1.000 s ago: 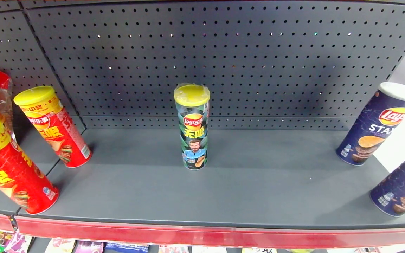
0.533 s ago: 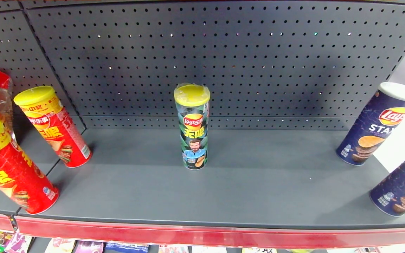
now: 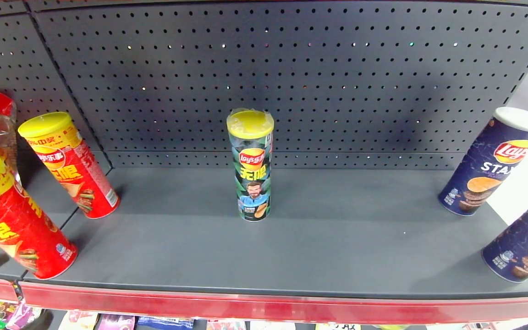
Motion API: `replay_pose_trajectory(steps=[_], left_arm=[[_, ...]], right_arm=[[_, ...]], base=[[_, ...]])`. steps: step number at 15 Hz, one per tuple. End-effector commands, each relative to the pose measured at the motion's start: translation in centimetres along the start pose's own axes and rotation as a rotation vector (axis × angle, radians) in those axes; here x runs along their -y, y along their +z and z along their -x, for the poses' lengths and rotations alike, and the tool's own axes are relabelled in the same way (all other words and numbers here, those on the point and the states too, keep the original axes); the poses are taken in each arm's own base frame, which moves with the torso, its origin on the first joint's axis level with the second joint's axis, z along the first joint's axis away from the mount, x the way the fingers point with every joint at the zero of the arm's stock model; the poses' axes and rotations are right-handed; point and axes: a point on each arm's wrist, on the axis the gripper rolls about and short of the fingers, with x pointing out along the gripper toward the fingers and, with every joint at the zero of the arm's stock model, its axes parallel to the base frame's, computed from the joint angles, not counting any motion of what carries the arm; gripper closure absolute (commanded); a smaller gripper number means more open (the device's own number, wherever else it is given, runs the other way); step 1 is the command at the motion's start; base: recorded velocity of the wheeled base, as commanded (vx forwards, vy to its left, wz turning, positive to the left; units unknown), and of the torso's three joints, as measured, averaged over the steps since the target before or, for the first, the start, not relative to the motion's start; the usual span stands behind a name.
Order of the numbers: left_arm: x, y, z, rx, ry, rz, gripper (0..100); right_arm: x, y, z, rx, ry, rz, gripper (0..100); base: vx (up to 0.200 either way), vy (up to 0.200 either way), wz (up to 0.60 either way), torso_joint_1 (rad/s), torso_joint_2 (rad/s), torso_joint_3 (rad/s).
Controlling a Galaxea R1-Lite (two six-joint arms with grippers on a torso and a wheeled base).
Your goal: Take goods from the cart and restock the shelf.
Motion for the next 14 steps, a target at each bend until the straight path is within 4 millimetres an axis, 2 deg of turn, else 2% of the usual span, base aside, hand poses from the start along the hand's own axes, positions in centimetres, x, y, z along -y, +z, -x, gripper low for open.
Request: replay_pose_trajectory(steps=[1,3,6,9,10,11,12,14], left_arm=[[-4.2,3.7,-8.5,-0.058,-0.04,0.011,0],[-4.8,4.3,-12.0,-0.062,-0.141,-0.028,0],[-4.3,4.0,-15.7,-0.11,-0.279,-0.045,0],[-4.8,4.0,-19.5,-0.133,-0.304,-0.062,0],[-5.2,4.4,-21.6,-0.114,-0.307,-0.079,0],[-5.2,4.5,-21.8,-0.109,-0.31,-0.082,0],[-4.7,4.7,-23.9,-0.105,-0.331,-0.091,0],[-3.6,4.8,-25.8,-0.104,-0.375,-0.091,0]], right_arm=[[0.2,1.5,-0.5,-0.002,0.064,0.001,100],[0.4,3.4,-1.3,-0.009,0.127,0.001,100],[0.6,4.5,-2.3,-0.025,0.174,0.001,100],[0.6,4.9,-2.4,-0.019,0.177,0.0,100],[0.7,5.0,-2.4,-0.017,0.176,-0.002,100],[0.7,5.0,-2.4,-0.017,0.176,-0.002,100],[0.7,5.0,-2.5,-0.02,0.177,-0.003,100],[0.7,5.0,-2.4,-0.021,0.175,-0.004,100]], base=[[0.0,0.0,0.0,0.0,0.0,0.0],[0.0,0.0,0.0,0.0,0.0,0.0],[0.0,0.0,0.0,0.0,0.0,0.0],[0.0,0.0,0.0,0.0,0.0,0.0],[0.0,0.0,0.0,0.0,0.0,0.0],[0.0,0.0,0.0,0.0,0.0,0.0],[0.0,0.0,0.0,0.0,0.0,0.0],[0.0,0.0,0.0,0.0,0.0,0.0]])
